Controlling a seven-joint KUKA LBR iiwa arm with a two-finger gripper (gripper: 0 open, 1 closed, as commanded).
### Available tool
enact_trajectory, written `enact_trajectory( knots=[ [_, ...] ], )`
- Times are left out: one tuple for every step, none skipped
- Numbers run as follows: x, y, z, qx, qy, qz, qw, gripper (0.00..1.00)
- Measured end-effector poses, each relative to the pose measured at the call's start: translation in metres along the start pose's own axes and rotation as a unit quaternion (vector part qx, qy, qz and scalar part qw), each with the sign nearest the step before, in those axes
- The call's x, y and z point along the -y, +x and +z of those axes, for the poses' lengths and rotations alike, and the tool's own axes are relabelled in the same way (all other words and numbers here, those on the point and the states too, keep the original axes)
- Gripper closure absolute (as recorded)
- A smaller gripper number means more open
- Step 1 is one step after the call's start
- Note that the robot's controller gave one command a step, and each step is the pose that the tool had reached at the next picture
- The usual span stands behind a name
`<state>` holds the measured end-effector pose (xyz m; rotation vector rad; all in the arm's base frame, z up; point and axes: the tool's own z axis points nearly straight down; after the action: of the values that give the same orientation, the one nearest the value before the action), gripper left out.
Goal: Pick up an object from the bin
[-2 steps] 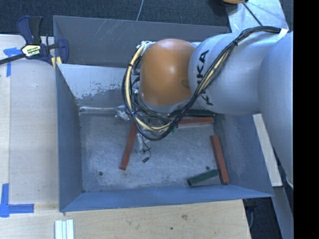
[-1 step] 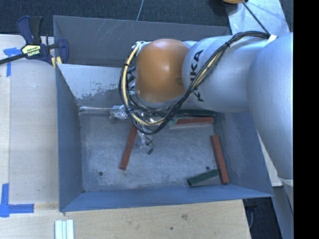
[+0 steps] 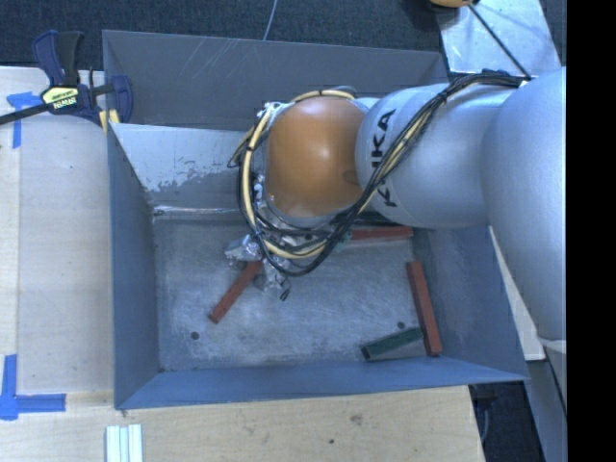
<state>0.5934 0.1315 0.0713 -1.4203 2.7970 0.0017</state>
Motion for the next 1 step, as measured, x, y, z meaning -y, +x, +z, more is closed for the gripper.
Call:
enact_trajectory(
  knots=[
    [0.0, 0.0, 0.0, 0.0, 0.0, 0.0, 1.0, 1.0]
  ],
)
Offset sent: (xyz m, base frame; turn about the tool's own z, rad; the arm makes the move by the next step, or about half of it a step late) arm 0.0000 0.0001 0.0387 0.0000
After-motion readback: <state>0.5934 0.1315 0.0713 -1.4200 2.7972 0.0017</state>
